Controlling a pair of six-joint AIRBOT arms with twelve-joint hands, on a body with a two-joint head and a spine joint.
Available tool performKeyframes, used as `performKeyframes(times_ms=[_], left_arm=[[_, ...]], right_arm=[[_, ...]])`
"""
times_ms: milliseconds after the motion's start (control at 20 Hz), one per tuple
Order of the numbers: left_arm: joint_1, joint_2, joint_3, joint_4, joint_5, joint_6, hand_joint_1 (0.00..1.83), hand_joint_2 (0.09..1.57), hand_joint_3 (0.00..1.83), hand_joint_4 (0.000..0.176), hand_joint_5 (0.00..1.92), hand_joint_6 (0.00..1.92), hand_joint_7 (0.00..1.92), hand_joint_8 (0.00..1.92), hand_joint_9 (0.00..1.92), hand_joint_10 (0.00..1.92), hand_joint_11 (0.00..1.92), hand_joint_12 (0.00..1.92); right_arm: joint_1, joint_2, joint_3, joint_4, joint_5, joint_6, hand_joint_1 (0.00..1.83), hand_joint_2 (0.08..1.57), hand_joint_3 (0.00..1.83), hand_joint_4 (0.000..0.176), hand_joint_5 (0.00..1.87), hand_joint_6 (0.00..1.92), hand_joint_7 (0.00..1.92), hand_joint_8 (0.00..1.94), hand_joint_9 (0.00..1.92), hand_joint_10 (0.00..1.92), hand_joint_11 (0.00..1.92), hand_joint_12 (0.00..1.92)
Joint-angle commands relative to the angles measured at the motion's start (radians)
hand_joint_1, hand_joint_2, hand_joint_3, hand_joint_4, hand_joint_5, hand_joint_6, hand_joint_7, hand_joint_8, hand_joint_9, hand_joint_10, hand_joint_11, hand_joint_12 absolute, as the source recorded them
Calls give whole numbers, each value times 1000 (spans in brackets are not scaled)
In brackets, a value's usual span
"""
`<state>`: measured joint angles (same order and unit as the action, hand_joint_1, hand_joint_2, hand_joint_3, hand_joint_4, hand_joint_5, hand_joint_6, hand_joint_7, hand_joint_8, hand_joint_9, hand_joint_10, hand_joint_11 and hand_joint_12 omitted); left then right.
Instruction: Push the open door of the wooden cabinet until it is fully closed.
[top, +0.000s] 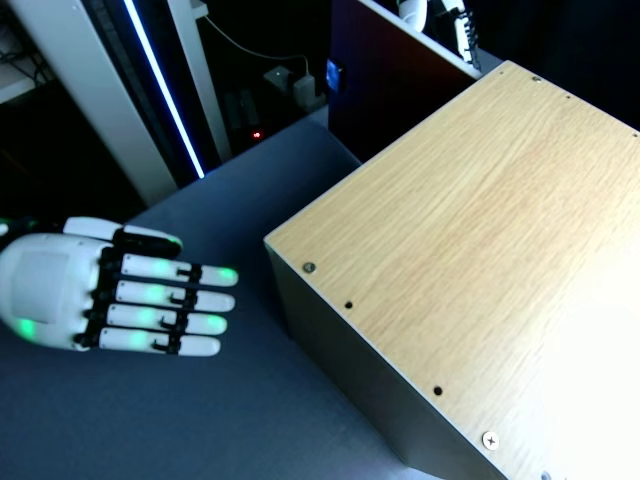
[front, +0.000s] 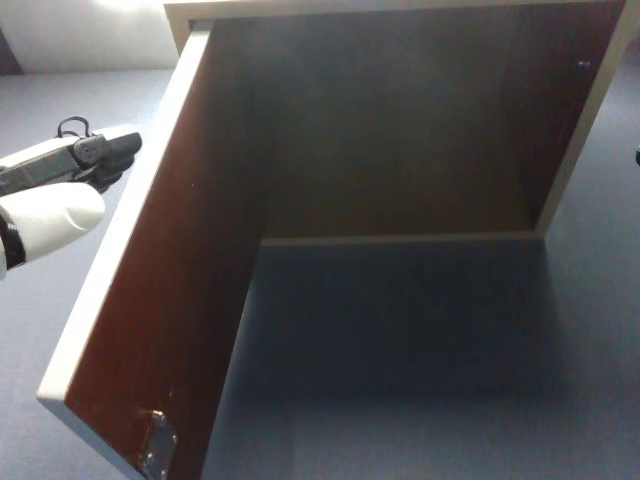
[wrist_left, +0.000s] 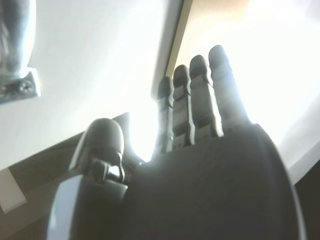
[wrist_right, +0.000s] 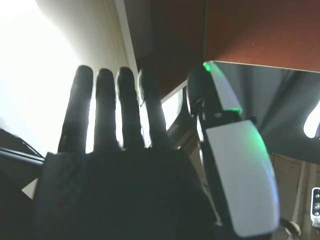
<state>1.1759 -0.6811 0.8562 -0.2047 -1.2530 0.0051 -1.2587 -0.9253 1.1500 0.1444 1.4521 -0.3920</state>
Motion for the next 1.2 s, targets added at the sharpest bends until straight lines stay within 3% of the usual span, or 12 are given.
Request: performKeyframes(times_ms=[0,200,400,1150], left_arm=[[-9,6,5,-11,-113,-5,0,1447,14,0,164,1,185,0,159,0,118,31],[-13,4,5,19,-107,-5,0,1446,6,0,179,6,177,2,154,2,111,20],[-27,4,7,78,-86,-5,0,1460,9,0,174,1,179,1,169,6,118,18],[-91,-37,26,198,-47,-5,0,1477,4,0,149,1,166,3,173,1,138,11]], right_arm=[[2,0,6,28,118,11,149,1398,17,0,266,8,266,4,244,15,35,499],[2,0,7,28,118,12,215,1413,4,0,278,4,284,3,256,6,38,501],[3,0,8,28,118,17,156,1408,0,0,273,1,284,4,254,2,34,506],[5,-1,9,32,118,21,207,1415,4,0,279,2,291,3,259,4,43,480]])
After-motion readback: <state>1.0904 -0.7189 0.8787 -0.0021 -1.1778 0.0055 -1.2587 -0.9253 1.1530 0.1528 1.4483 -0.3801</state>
